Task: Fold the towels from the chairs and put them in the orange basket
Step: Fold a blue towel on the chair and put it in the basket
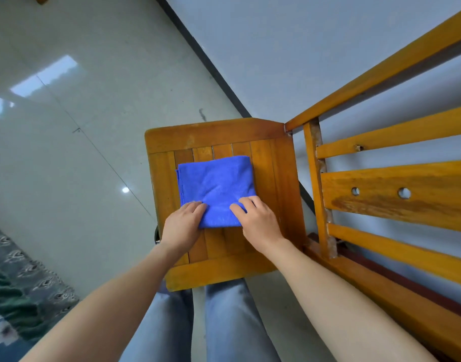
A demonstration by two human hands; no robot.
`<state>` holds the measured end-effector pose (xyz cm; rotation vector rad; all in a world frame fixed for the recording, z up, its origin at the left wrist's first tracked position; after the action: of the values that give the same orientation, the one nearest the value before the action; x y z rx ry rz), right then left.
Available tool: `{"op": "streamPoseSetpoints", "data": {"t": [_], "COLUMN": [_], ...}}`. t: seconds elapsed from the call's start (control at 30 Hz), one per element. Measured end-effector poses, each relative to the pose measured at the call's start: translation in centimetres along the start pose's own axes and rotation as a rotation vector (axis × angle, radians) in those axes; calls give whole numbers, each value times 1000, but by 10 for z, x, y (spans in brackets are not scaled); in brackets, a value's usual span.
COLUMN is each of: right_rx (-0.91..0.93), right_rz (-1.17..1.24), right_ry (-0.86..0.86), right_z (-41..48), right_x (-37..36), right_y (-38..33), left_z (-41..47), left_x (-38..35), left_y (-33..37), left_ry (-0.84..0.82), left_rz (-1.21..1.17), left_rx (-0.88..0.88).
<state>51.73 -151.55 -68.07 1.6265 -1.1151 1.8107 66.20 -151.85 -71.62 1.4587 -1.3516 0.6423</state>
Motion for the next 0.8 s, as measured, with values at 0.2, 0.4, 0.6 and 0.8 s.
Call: {"op": "streamPoseSetpoints", "data": {"t": [0.2, 0.4, 0.6, 0.8], "right_rx": [-36, 106, 247, 295], "right_rz": [-16, -180, -341, -531], "right_ry": [0, 133, 317, 523], "right_z": [19, 58, 99, 113], "right_x": [91, 215, 339, 457], "right_y": [-12, -15, -23, -38], "left_z": [-1, -2, -3, -9], "left_x": [105, 230, 365, 489], "left_y": [19, 42, 68, 94], "left_ry": [73, 162, 388, 610], "left_rz": [-3, -14, -18, 121], "left_rx": [-67, -91, -117, -265]}}
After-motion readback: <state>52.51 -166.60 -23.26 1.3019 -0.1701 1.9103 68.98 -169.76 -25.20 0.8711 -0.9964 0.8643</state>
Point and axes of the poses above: each hand's wrist, its own z-axis towards the middle knuckle, its own x-axis out of the back of the hand, y = z × x, the point moved 6 cm from there along z, towards the middle knuckle, and after that the axes turned 13 degrees about x, right-handed, at the moved point
